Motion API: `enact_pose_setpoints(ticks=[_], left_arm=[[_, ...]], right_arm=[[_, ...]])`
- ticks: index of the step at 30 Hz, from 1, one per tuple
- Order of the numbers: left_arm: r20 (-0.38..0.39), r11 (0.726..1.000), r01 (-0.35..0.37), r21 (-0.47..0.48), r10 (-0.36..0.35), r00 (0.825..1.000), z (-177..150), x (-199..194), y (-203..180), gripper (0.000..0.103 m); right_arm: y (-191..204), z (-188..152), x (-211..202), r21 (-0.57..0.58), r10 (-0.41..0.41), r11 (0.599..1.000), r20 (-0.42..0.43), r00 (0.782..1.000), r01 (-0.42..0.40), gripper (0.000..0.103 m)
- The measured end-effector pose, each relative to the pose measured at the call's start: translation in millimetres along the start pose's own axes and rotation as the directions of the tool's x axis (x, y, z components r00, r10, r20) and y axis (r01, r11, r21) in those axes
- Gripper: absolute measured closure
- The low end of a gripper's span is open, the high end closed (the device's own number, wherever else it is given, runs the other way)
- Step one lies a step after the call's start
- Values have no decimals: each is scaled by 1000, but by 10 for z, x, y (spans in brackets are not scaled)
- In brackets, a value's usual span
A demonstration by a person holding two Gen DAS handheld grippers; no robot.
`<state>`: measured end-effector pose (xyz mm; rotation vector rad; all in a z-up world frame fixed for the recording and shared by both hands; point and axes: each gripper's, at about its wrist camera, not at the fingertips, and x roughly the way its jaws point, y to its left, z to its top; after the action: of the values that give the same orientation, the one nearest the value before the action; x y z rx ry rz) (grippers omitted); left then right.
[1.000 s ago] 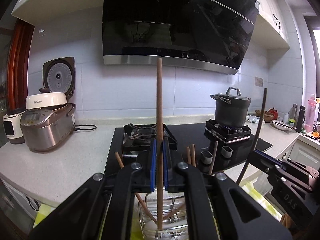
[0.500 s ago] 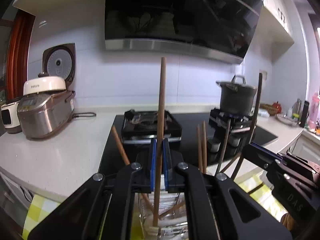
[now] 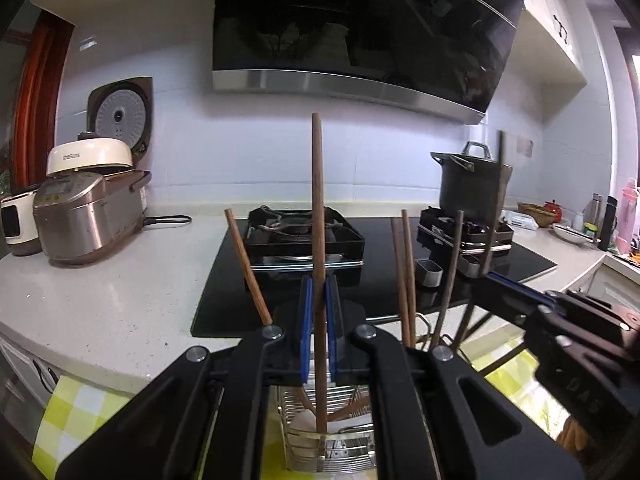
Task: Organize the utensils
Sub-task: 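Lower both chopsticks into the wire rack and open both tools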
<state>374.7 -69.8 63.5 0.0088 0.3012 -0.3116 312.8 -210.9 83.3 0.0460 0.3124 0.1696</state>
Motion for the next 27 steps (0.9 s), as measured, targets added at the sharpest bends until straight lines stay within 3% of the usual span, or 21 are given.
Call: enact_pose_setpoints(ticks=[11,13,17,21,27], left_arm=[[-8,1000,2,-12,-3,1000,-84,57,49,95],[-11,1000,-4,-1,4,1000,-102,55,39,83],[-11,1000,-13,-4,13,1000,-128,37,47,77],[-12,1000,-25,-8,25,1000,-160,14,72,63],[-15,1000,-23,-2,23,1000,-149,-21,92,63]], right_arm=[[41,-73,6,-27,26,999,-31,999,-27,93],[54,-64,-1,-32,24,999,-35,999,-25,91],[67,-59,-3,-25,38,999,-46,998,-40,80],[151,-55,-4,-59,37,997,-52,998,-40,66],[69,-25,35,-29,30,999,-61,998,-32,65]])
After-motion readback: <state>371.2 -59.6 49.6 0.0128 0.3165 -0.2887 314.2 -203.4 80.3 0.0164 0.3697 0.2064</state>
